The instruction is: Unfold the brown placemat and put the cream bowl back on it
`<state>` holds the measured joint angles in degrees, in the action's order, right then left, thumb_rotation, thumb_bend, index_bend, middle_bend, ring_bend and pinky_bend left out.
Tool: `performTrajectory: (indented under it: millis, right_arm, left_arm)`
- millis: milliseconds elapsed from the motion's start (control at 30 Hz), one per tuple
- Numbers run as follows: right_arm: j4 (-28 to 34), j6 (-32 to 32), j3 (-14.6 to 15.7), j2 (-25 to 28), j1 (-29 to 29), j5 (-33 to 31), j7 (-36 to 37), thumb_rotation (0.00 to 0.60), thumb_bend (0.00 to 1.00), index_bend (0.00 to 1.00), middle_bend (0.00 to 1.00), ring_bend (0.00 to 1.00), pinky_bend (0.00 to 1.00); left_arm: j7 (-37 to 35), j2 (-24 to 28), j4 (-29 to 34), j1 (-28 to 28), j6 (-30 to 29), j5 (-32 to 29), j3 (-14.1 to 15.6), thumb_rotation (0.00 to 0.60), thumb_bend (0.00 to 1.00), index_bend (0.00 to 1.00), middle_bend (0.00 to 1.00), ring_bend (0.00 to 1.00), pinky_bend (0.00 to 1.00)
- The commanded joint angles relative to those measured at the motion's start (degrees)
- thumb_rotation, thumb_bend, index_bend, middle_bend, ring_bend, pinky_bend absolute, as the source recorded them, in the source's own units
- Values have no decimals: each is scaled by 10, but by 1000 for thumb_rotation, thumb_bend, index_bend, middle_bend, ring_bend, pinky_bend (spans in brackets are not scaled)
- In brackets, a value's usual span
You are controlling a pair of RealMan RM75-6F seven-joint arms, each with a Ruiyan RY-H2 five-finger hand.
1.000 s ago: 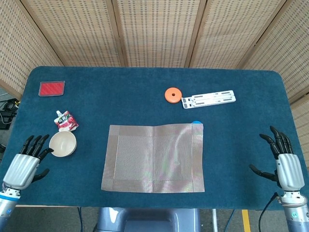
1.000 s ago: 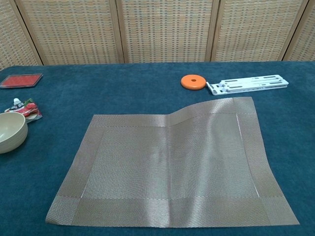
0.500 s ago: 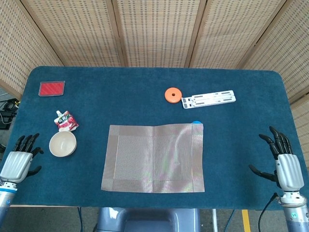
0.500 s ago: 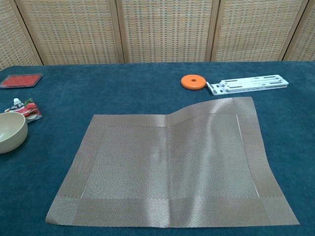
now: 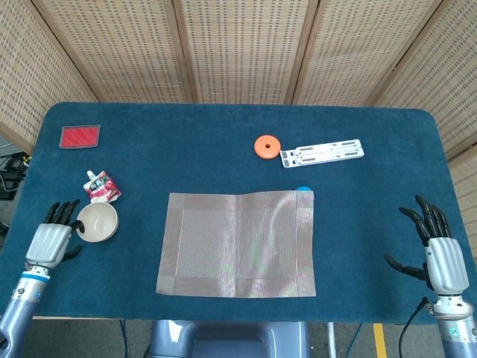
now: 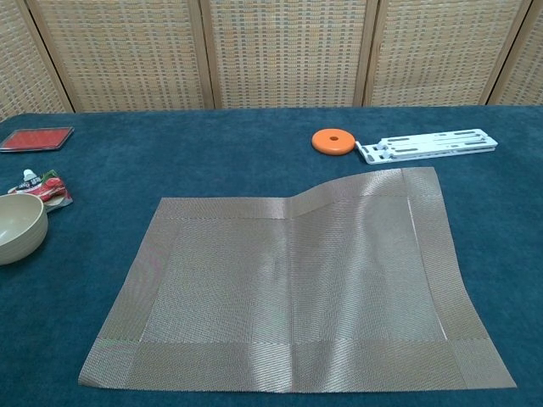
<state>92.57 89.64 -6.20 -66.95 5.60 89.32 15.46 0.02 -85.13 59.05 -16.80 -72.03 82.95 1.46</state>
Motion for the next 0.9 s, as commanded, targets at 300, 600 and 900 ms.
performTrajectory:
  millis: [300, 600, 900]
  right_arm:
    - [1, 3, 0, 2, -1, 1, 5, 600, 223, 200, 0, 0, 0]
    - [2, 7, 0, 4, -2, 3, 10, 600, 223, 200, 0, 0, 0]
    - [0, 8, -2, 3, -2, 2, 16, 600, 223, 200, 0, 0, 0]
  left_arm:
    - [17, -30, -15, -20, 30, 0, -13, 600, 453, 581, 0, 0, 0]
    - [23, -27, 7, -20, 11, 15, -13, 600, 482, 685, 0, 0, 0]
    - [50, 1, 115, -37, -56, 69, -30, 600, 482, 688, 0, 0, 0]
